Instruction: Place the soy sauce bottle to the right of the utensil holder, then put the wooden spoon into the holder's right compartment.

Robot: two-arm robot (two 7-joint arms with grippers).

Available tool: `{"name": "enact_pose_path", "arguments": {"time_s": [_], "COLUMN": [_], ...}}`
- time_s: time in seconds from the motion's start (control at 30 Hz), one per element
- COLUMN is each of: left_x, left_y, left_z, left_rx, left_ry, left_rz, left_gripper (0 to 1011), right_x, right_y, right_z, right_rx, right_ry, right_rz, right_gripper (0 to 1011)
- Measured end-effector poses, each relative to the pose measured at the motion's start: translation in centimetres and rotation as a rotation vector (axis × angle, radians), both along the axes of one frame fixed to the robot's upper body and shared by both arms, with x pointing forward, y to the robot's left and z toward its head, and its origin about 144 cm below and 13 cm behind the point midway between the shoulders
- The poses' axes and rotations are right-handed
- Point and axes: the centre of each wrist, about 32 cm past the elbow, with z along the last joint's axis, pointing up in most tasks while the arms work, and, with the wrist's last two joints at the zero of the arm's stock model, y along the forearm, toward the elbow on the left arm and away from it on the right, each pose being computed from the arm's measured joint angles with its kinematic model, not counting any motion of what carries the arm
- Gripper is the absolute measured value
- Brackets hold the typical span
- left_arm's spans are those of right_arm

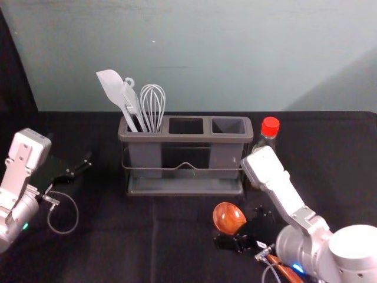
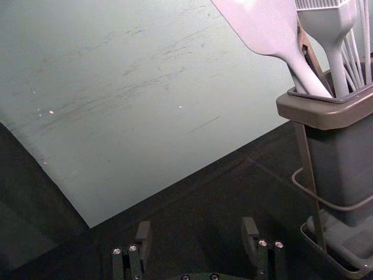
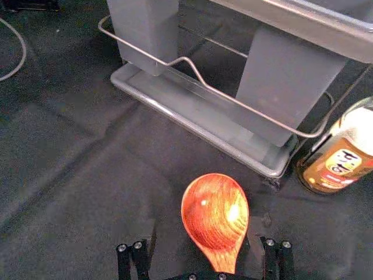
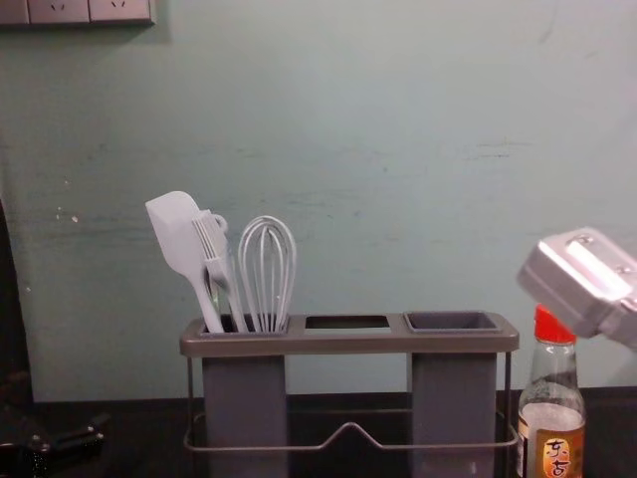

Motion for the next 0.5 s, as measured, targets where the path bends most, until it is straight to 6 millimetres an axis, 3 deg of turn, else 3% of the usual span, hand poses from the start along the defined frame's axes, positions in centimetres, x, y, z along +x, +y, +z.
{"name": "enact_pose_path", "arguments": {"time_s": [0.5], "left_x": [0.0], "left_y": [0.0], "left_z": [0.0], "left_rx": [0.0], "left_ry": [0.0], "left_rz": [0.0], "left_gripper": [1012], "right_x": [3.4], "right_y": [0.2], "right_z": [-0.7], "right_rx": [0.03], "right_ry": [0.078], "right_rz": [-0.027], "right_gripper": [1002]}}
